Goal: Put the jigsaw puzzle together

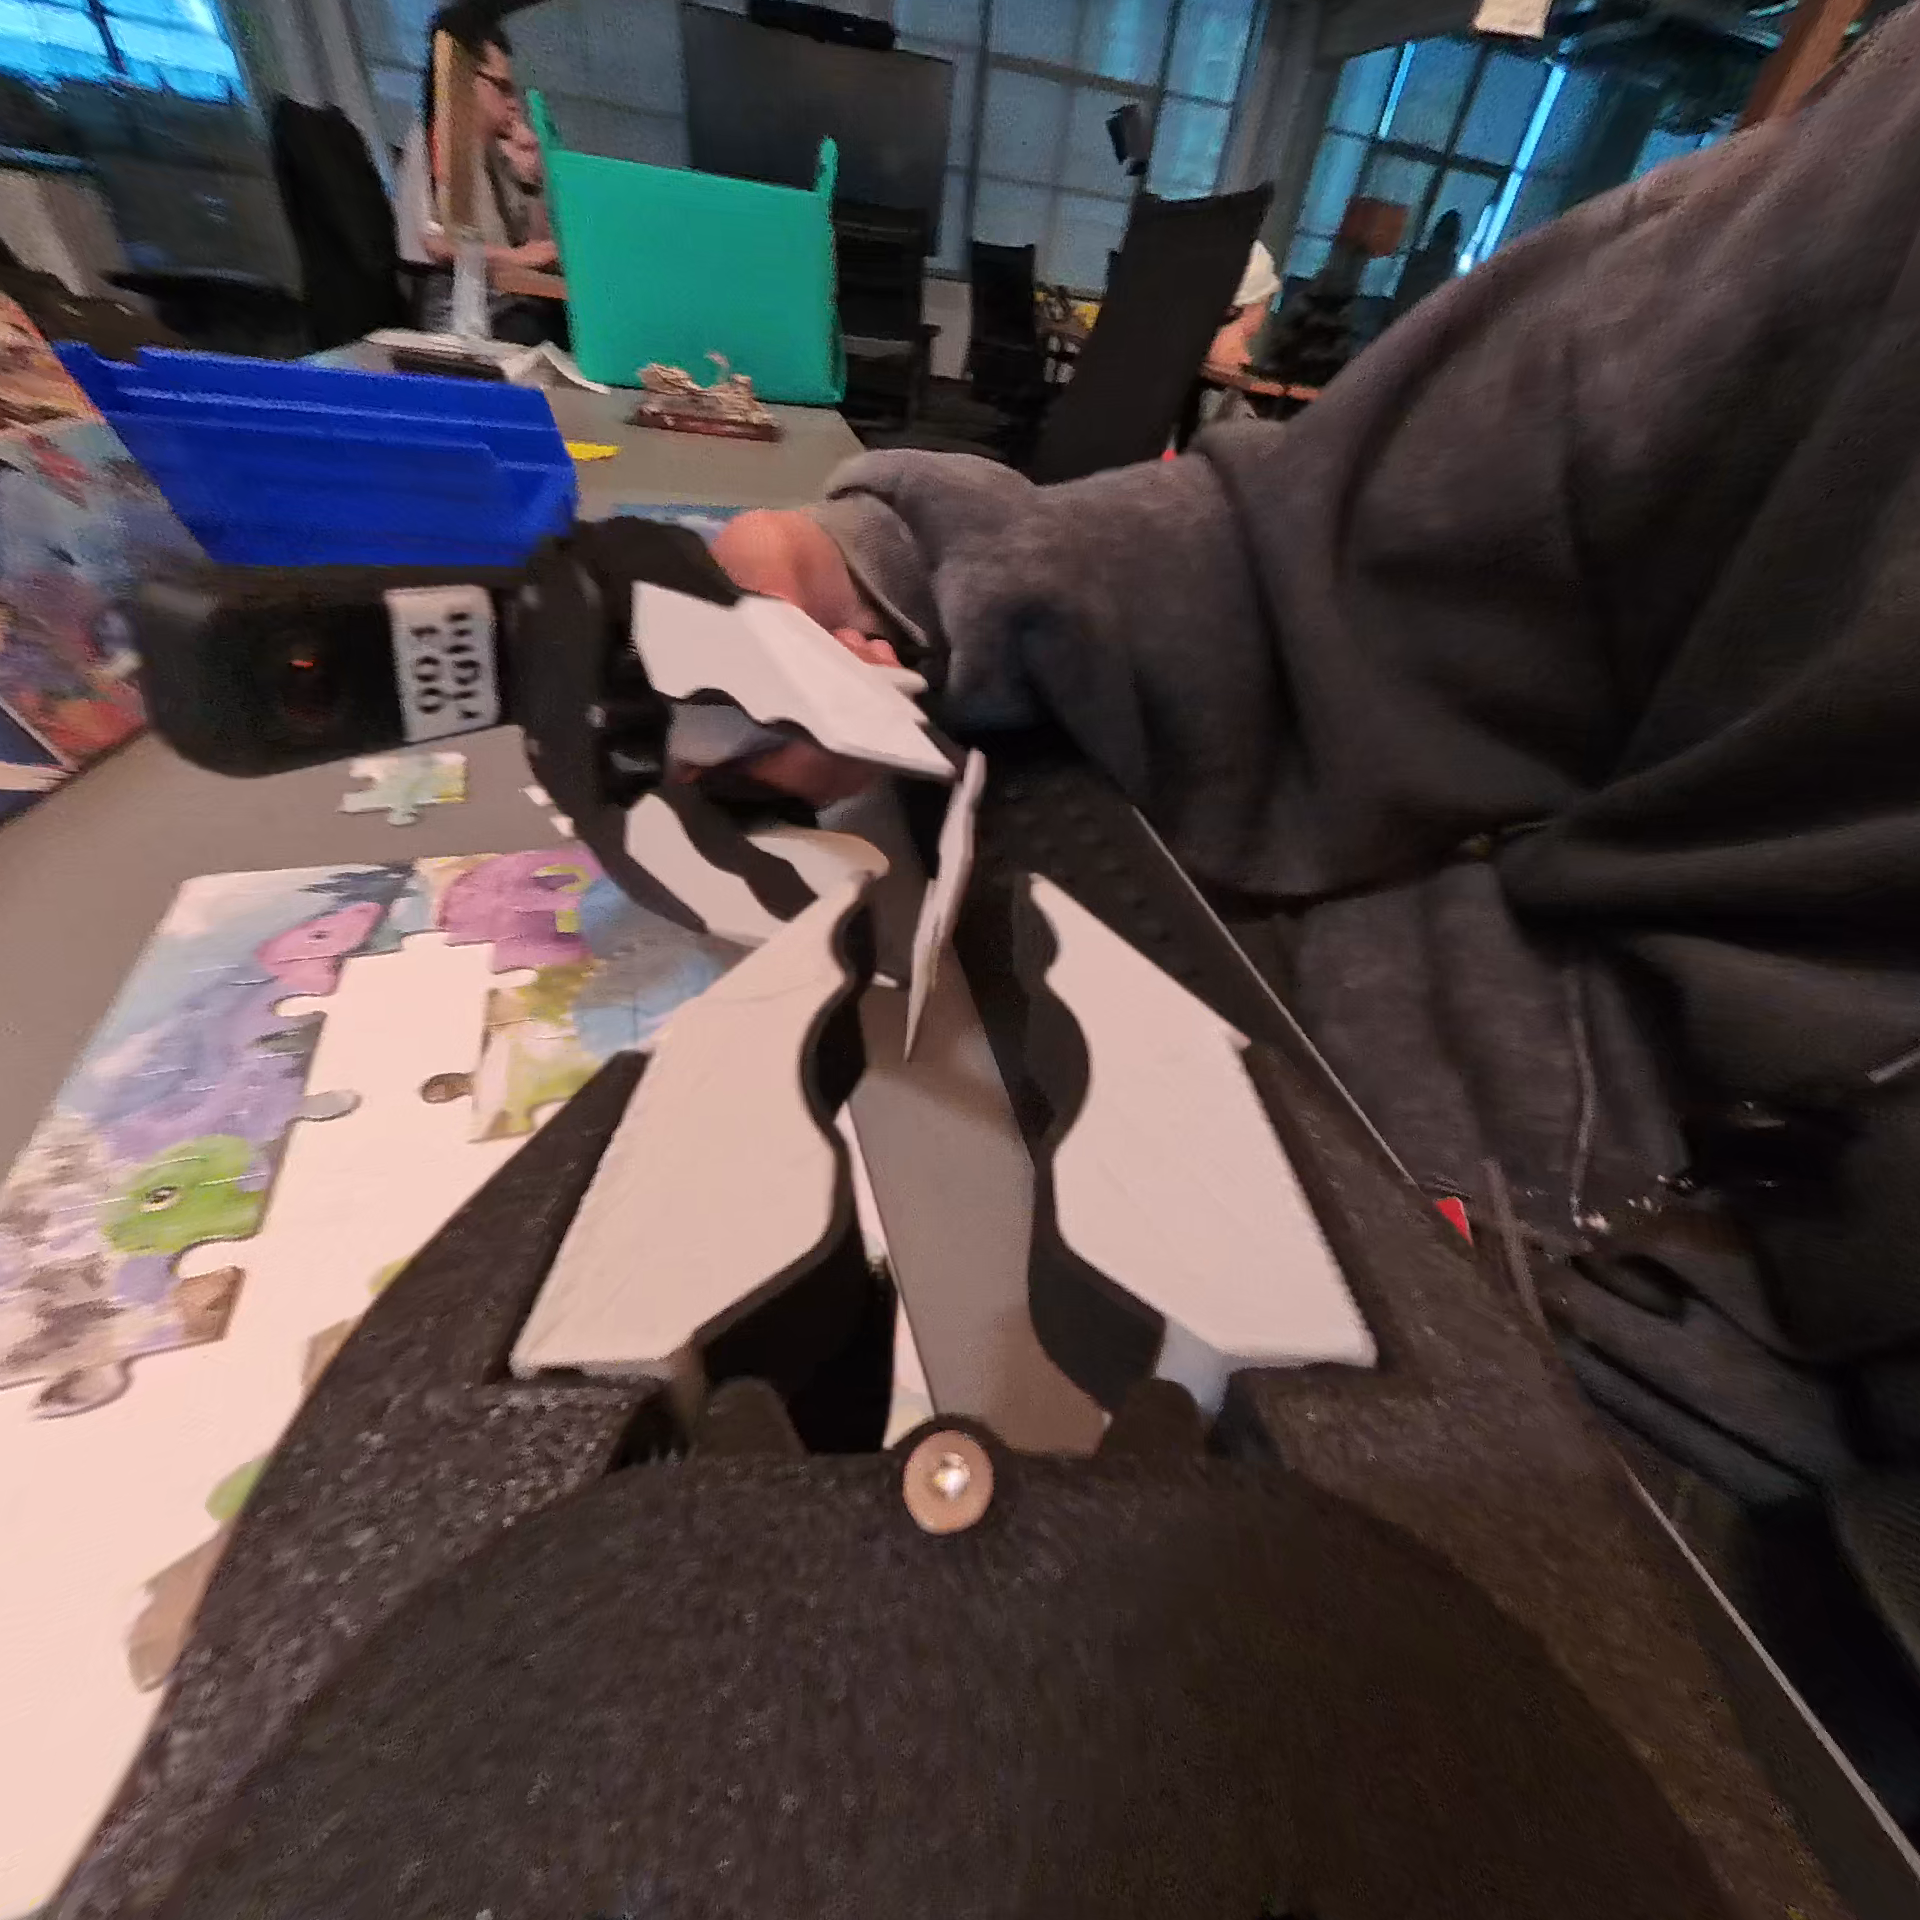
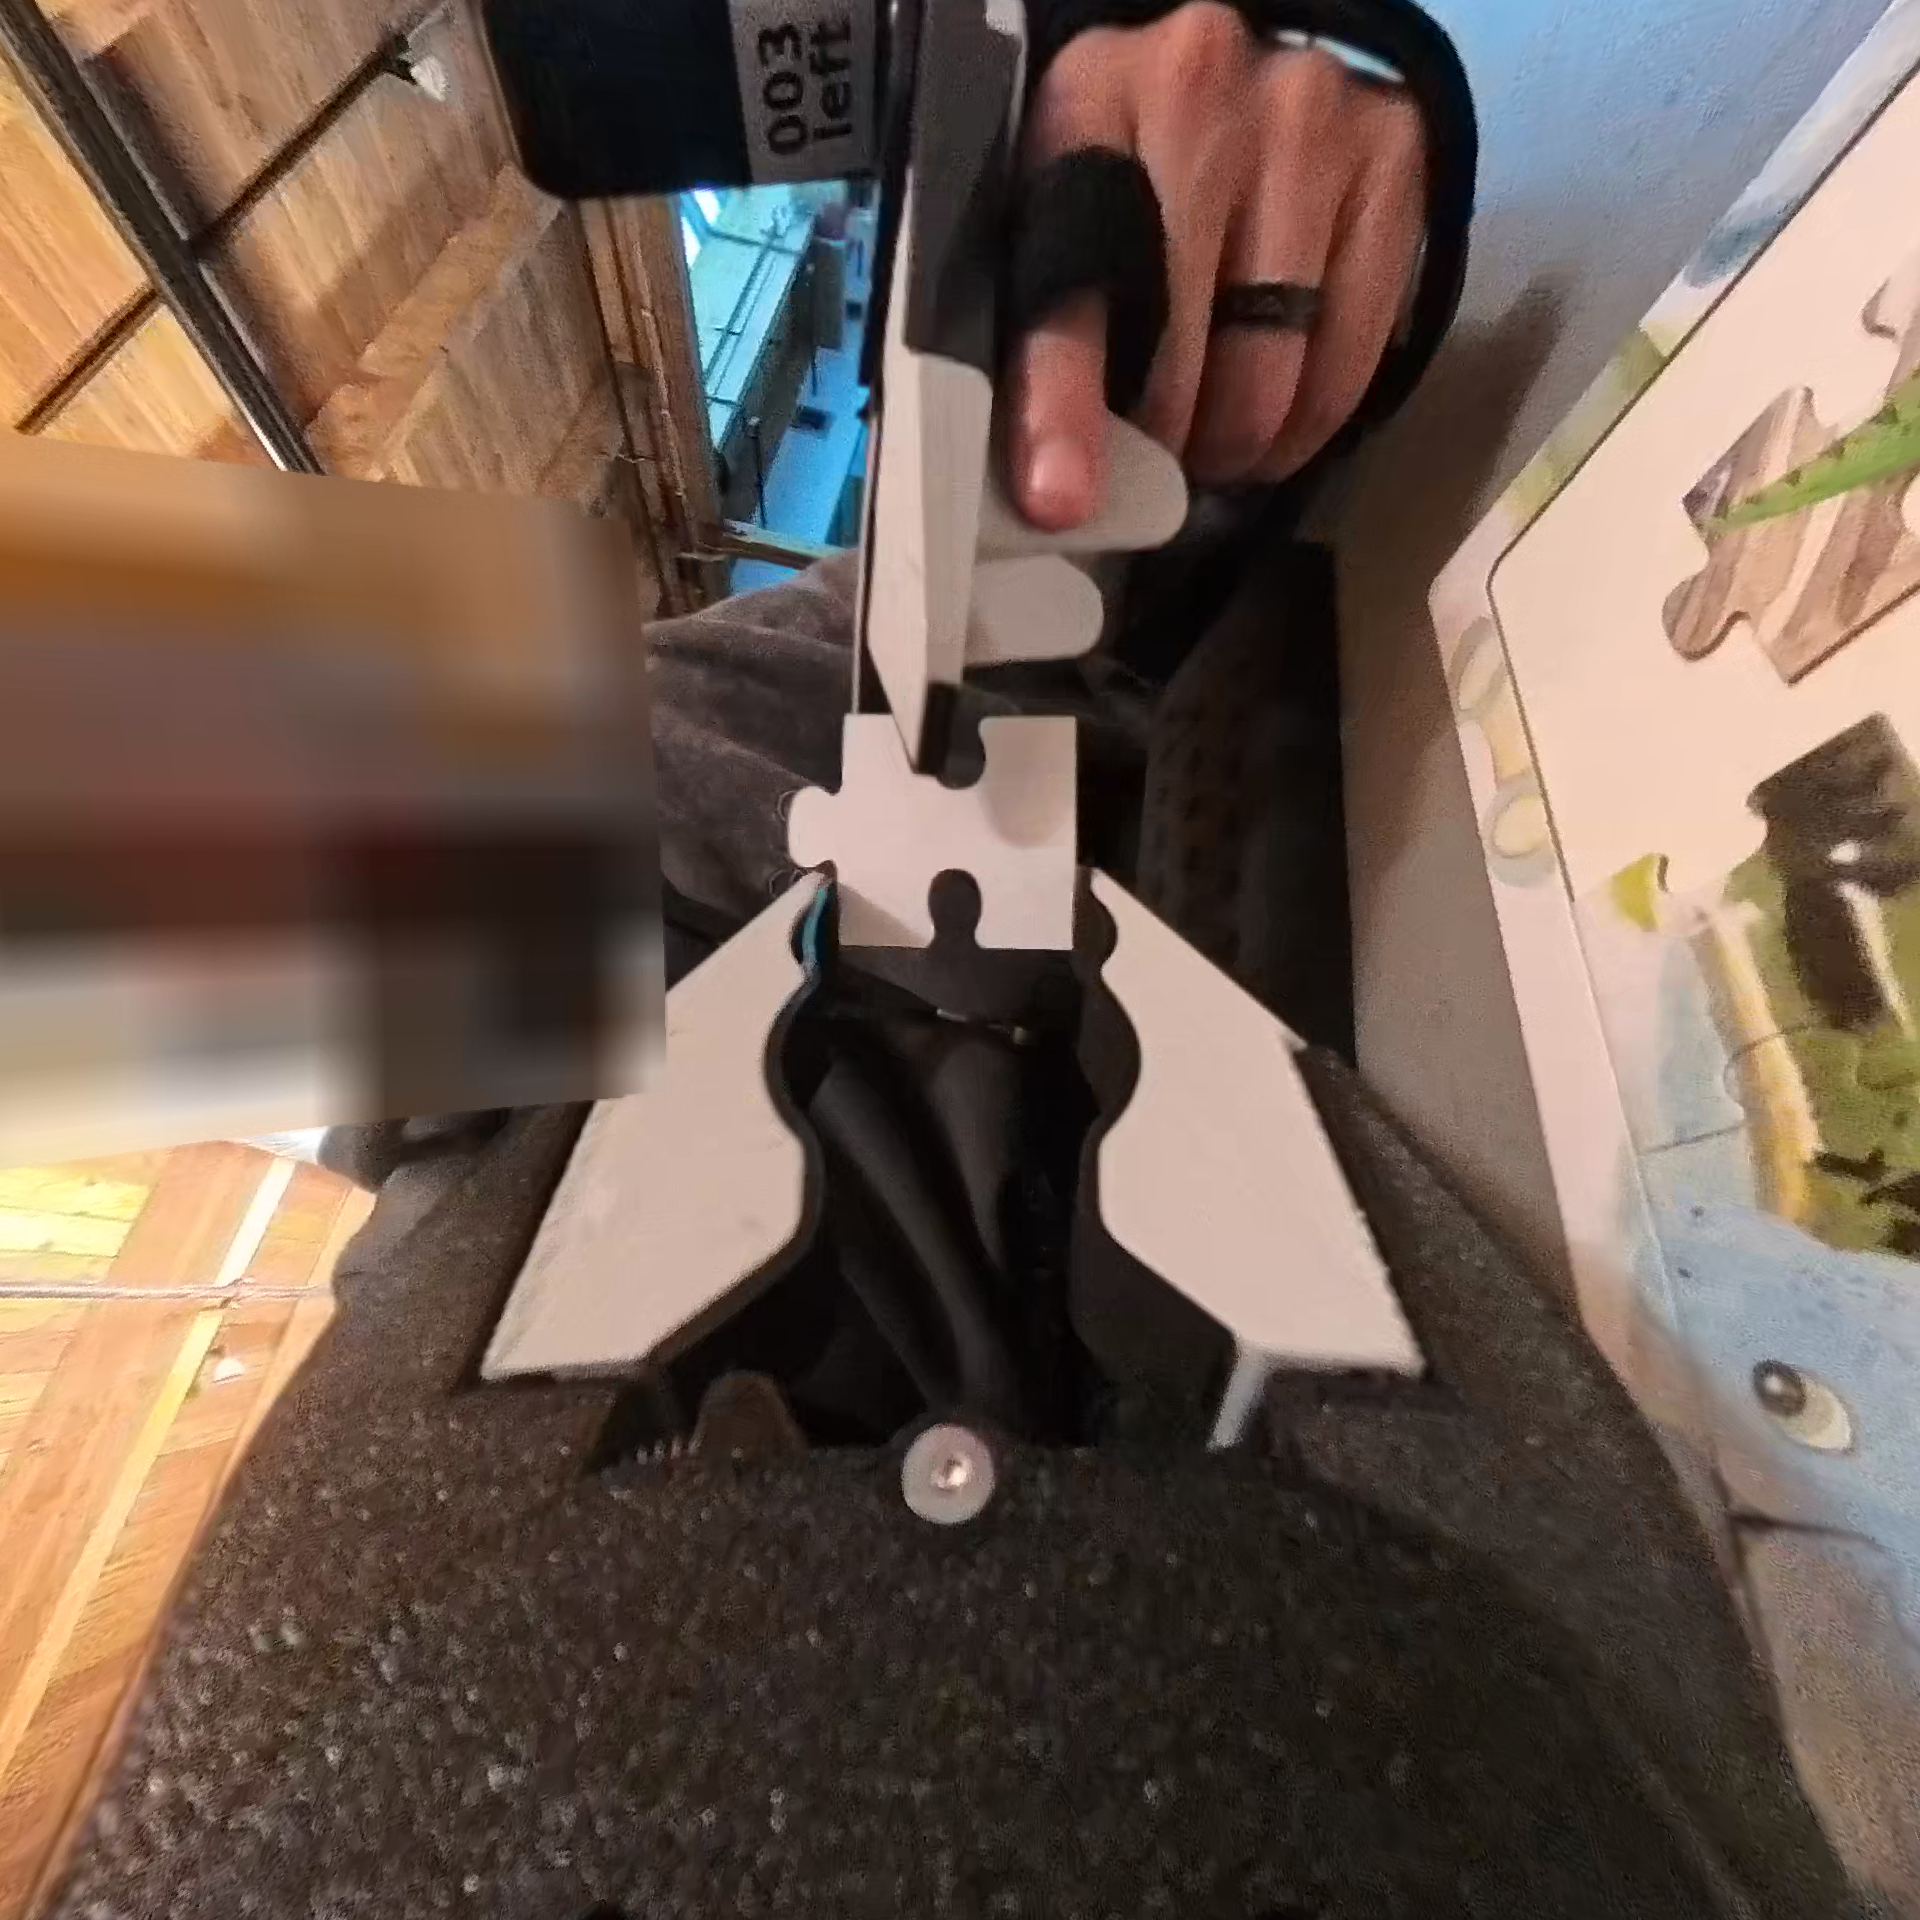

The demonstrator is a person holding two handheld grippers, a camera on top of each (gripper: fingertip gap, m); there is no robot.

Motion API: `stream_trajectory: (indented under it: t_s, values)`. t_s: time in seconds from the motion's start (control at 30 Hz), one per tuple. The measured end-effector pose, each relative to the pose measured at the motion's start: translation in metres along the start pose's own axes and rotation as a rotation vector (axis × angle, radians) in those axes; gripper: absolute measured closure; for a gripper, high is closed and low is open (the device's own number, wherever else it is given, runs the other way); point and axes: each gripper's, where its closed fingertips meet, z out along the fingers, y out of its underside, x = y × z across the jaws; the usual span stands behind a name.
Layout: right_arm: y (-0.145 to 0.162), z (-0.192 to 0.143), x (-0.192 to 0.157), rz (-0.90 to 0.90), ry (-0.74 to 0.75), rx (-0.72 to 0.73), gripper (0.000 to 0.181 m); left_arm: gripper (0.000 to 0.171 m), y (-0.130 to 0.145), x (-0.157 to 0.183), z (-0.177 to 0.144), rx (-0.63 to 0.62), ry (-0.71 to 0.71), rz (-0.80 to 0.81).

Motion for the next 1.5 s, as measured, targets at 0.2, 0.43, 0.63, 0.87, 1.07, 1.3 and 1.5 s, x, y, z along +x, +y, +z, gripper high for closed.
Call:
stream_trajectory:
  t_s: [0.2,0.43,0.63,0.87,1.07,1.3,1.5]
  values:
    - [-0.032,-0.021,0.0,-0.123,-0.023,0.106,0.129,0.17,0.007,-0.033,-0.01,0.023,-0.021,-0.294]
    - [-0.063,-0.048,0.0,-0.477,0.298,0.308,0.146,0.171,0.01,-0.061,-0.021,0.147,0.004,-0.63]
    - [-0.063,-0.049,0.011,-0.462,0.355,0.325,0.148,0.17,0.025,-0.056,-0.012,0.057,0.007,-0.635]
    - [-0.047,-0.029,0.029,-0.441,0.387,0.184,0.164,0.17,0.035,-0.049,-0.008,-0.018,0.013,-0.616]
    - [-0.042,-0.028,0.034,-0.444,0.416,0.153,0.18,0.17,0.033,-0.057,-0.014,0.014,0.006,-0.659]
    - [-0.032,-0.021,0.051,-0.403,0.456,0.076,0.18,0.165,0.044,-0.053,-0.015,-0.058,0.008,-0.639]
    - [-0.029,-0.023,0.053,-0.375,0.454,0.072,0.18,0.17,0.052,-0.052,-0.022,-0.115,0.014,-0.643]
